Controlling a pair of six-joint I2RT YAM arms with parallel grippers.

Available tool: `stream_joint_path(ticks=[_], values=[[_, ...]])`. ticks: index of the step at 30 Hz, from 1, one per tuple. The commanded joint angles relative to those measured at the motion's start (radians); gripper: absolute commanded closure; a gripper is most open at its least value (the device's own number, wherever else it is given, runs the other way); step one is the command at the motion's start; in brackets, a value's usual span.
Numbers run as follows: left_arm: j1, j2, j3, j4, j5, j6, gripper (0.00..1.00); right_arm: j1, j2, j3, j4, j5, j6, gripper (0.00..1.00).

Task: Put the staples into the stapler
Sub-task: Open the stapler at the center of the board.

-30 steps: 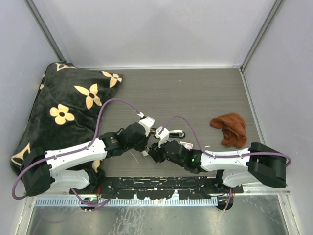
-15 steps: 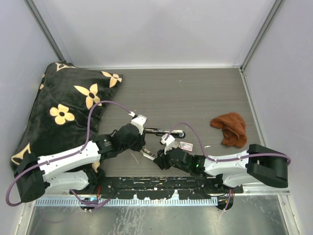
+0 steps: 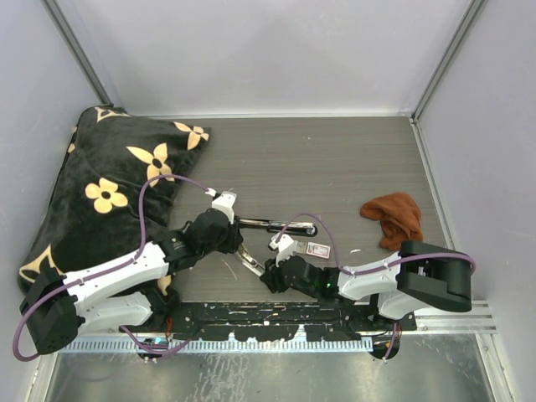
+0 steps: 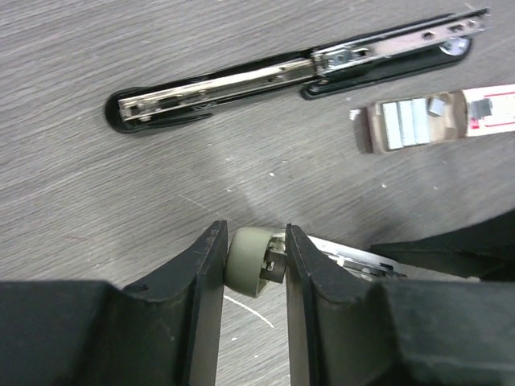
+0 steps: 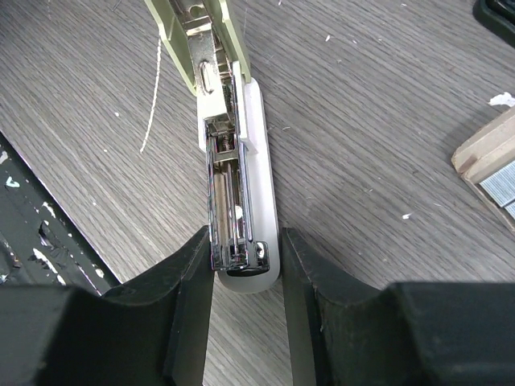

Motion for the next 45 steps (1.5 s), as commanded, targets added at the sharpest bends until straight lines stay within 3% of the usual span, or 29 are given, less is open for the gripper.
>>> stream_joint_path(ticks=[1, 4, 10, 17, 23, 30, 45], values=[[0.044, 0.013, -0.041, -0.077, -0.235, -0.057, 0.62, 0.011, 0.025, 0.015, -0.08, 0.039, -0.008, 0.78], [0.049, 0.005, -0.061, -0.073, -0.233, -0.069, 0.46, 0.013, 0.024, 0.016, -0.082, 0.037, -0.005, 0.79], [0.051, -0.023, -0.053, -0.105, -0.263, -0.074, 0.28, 0.016, 0.017, 0.016, -0.085, 0.038, -0.01, 0.79], [0.05, -0.073, 0.034, -0.118, -0.12, -0.002, 0.07, 0.018, -0.004, 0.013, -0.096, 0.026, -0.015, 0.79], [0.051, -0.045, 0.105, -0.095, 0.051, 0.054, 0.03, 0.018, -0.011, 0.022, -0.107, 0.023, -0.018, 0.8], [0.05, 0.01, 0.129, -0.076, 0.138, 0.057, 0.02, 0.018, -0.027, 0.018, -0.099, 0.024, -0.01, 0.8], [0.053, -0.013, 0.106, -0.147, 0.114, 0.037, 0.08, 0.018, -0.027, -0.013, -0.063, -0.003, 0.002, 0.78]])
